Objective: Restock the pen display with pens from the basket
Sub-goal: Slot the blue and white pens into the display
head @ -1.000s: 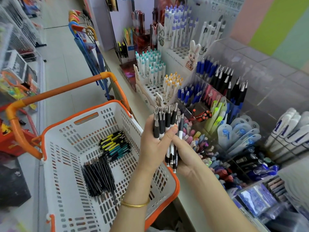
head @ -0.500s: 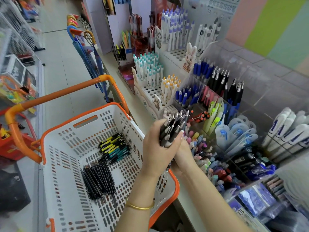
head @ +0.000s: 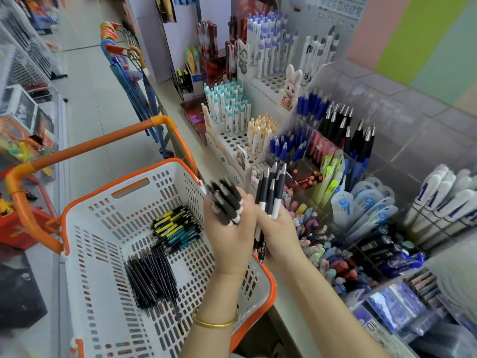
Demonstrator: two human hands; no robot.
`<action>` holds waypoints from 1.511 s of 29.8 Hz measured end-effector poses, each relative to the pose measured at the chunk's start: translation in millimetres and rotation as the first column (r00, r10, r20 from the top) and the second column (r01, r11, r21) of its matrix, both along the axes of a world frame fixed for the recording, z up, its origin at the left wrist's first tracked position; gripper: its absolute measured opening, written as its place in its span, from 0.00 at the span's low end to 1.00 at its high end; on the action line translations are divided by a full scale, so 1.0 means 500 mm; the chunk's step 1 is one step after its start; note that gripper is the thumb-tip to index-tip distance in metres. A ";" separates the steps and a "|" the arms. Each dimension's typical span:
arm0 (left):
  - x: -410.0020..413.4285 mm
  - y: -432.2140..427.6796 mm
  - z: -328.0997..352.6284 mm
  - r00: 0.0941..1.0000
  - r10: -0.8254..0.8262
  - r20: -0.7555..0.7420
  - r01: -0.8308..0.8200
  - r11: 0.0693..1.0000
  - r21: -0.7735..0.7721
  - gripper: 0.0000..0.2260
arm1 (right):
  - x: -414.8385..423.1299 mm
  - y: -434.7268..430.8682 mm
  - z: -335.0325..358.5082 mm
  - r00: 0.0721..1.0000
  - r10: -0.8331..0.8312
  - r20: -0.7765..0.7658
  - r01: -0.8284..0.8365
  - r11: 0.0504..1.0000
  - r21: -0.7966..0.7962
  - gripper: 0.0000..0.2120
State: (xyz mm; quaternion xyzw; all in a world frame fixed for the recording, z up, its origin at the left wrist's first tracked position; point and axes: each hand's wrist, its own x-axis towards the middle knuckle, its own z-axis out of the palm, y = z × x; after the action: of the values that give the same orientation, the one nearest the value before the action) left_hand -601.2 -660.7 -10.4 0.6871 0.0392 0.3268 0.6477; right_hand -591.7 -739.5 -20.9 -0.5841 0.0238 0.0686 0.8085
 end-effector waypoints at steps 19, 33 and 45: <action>0.008 -0.027 0.020 0.606 -0.761 -0.231 0.184 0.416 -0.890 0.14 | 0.021 -0.041 0.096 0.952 0.023 0.306 0.218 0.650 -0.728 0.13; 0.018 -0.096 0.074 0.461 -0.887 0.001 0.254 0.131 -0.958 0.19 | 0.018 -0.116 0.149 0.934 0.061 0.353 0.336 0.192 -0.922 0.20; 0.047 -0.151 0.121 0.335 -0.942 0.014 0.337 0.107 -0.935 0.12 | 0.027 -0.192 0.199 0.936 0.104 0.335 0.315 0.173 -0.933 0.14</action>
State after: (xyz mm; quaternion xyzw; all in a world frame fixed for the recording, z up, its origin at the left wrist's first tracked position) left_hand -577.8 -736.3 50.1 0.2816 0.0605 -0.3306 0.8987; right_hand -578.4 -835.6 78.6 -0.9632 -0.0295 -0.1166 0.2403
